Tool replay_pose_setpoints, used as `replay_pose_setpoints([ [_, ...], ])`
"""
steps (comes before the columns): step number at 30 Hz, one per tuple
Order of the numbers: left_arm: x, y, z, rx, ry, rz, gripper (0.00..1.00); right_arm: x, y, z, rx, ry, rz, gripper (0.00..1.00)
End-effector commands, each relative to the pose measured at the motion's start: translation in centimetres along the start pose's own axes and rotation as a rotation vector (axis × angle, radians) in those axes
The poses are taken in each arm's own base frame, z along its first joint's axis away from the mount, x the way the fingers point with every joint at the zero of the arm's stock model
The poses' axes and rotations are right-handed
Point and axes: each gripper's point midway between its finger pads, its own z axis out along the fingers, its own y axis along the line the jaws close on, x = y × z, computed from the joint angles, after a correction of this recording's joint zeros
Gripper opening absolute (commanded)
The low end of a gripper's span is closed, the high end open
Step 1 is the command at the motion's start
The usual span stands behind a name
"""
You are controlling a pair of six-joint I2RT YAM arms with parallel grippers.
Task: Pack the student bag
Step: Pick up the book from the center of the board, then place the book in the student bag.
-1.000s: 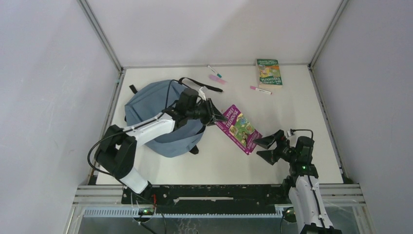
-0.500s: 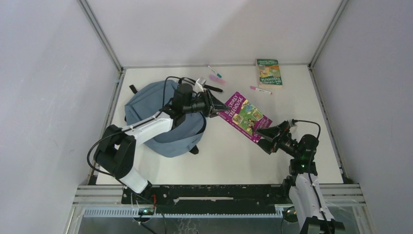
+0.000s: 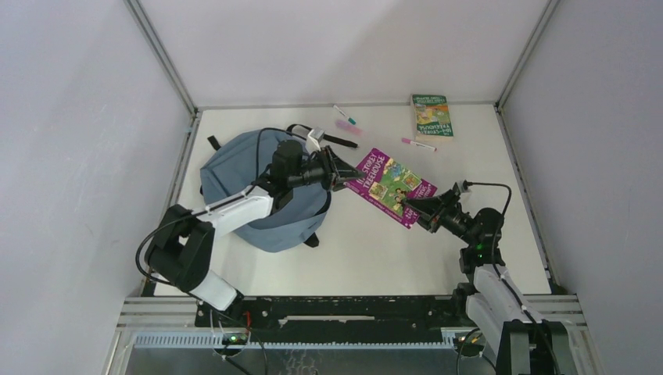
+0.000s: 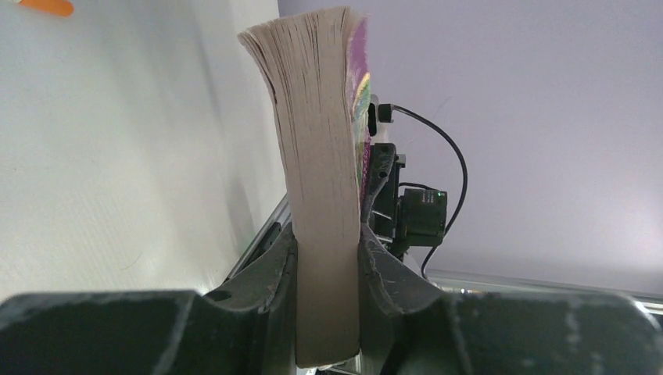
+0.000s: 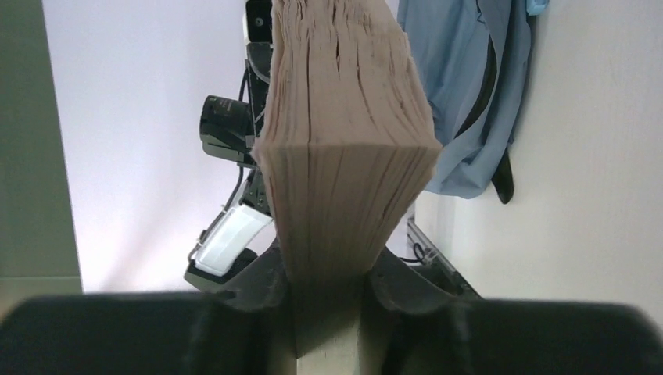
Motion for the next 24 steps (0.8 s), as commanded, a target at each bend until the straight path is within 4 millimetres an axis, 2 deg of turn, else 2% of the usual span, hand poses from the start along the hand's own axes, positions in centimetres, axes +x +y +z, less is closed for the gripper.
replay_pose_setpoints([
  [1, 0.9, -4.3, -1.8, 0.137, 0.006, 0.083, 0.00, -1.2, 4.7, 0.7, -0.116, -0.052, -0.118, 0.04],
  [2, 0.8, -4.0, -1.9, 0.124, 0.000, 0.098, 0.08, -1.3, 4.7, 0.7, -0.106, -0.055, -0.122, 0.00],
  [5, -0.2, -1.1, -2.8, -0.036, -0.028, 0.148, 0.58, -1.6, 4.2, 0.9, -0.039, -0.065, -0.156, 0.00],
  [6, -0.8, 0.0, -3.5, -0.117, -0.053, 0.181, 0.67, -1.7, 4.0, 0.8, -0.008, -0.072, -0.174, 0.00],
  [7, -1.4, 0.9, -4.6, -0.208, -0.077, 0.230, 0.73, -1.7, 3.2, 0.6, 0.051, -0.077, -0.177, 0.00],
  [8, -2.0, 1.7, -5.8, -0.298, -0.106, 0.284, 0.78, -1.8, 3.4, 0.5, 0.072, -0.091, -0.222, 0.00],
  [9, -2.3, 3.2, -7.3, -0.411, -0.129, 0.329, 0.81, -1.9, 3.2, 0.2, 0.111, -0.105, -0.256, 0.00],
  [13, -4.2, 7.2, -13.2, -0.766, -0.226, 0.489, 0.86, -1.9, 1.6, -1.3, 0.219, -0.121, -0.287, 0.00],
  [17, -4.8, 13.2, -19.5, -1.151, -0.285, 0.428, 0.81, -1.9, 1.1, -1.9, 0.234, -0.107, -0.318, 0.00],
  [21, -3.7, 16.9, -22.9, -1.309, -0.322, 0.354, 0.76, -1.8, 1.4, -1.9, 0.238, -0.093, -0.350, 0.00],
  [24, -3.1, 19.0, -23.7, -1.280, -0.352, 0.253, 0.72, -1.6, 1.3, -1.6, 0.235, -0.068, -0.358, 0.00],
])
